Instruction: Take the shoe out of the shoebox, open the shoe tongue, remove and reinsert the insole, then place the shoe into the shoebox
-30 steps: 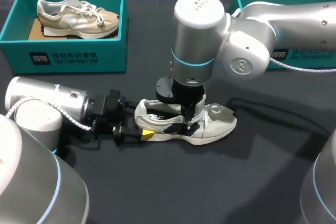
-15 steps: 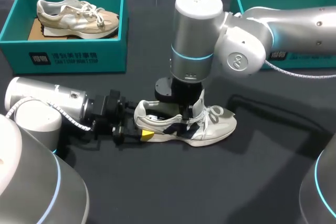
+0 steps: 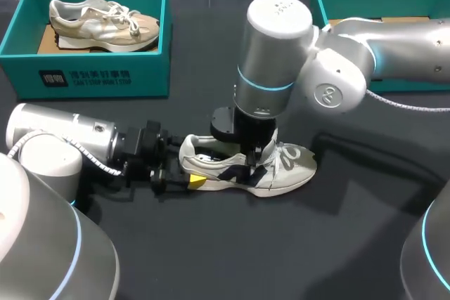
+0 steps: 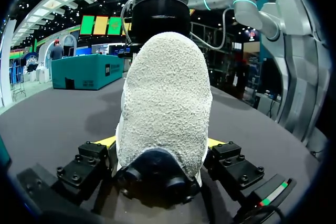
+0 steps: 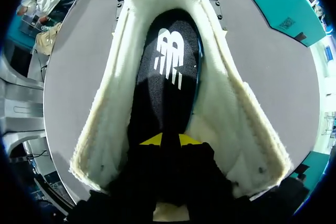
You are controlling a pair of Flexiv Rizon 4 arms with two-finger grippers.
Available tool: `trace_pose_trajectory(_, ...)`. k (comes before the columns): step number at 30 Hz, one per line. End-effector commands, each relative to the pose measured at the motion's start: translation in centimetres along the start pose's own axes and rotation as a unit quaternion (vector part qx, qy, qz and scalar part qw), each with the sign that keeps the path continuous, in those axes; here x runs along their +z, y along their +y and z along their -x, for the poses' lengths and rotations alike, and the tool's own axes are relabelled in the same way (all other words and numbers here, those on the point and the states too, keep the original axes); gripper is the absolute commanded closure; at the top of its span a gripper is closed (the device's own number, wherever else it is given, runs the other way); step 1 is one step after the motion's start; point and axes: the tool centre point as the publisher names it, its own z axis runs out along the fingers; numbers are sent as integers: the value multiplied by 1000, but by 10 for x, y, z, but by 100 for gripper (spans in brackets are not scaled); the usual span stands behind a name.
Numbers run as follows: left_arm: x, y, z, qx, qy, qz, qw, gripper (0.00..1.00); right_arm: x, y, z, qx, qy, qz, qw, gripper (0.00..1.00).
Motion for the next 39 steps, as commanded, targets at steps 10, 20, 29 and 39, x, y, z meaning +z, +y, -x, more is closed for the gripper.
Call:
trace_pose_trajectory(10,1,2,3,-1,-2,0,1000,100,-36,-18,-12,-125,-86,130,980,100)
trace_pose_trajectory(20,1,2,3,-1,-2,0,1000,100,-43,-13,-2,-179,-98,171,964,100)
trace_pose_trajectory(29,1,2,3,-1,-2,0,1000,100,-47,7,5,-158,-71,119,978,100)
trace_pose_trajectory(39,1,2,3,-1,-2,0,1000,100,-56,34,10,-91,-57,0,994,100)
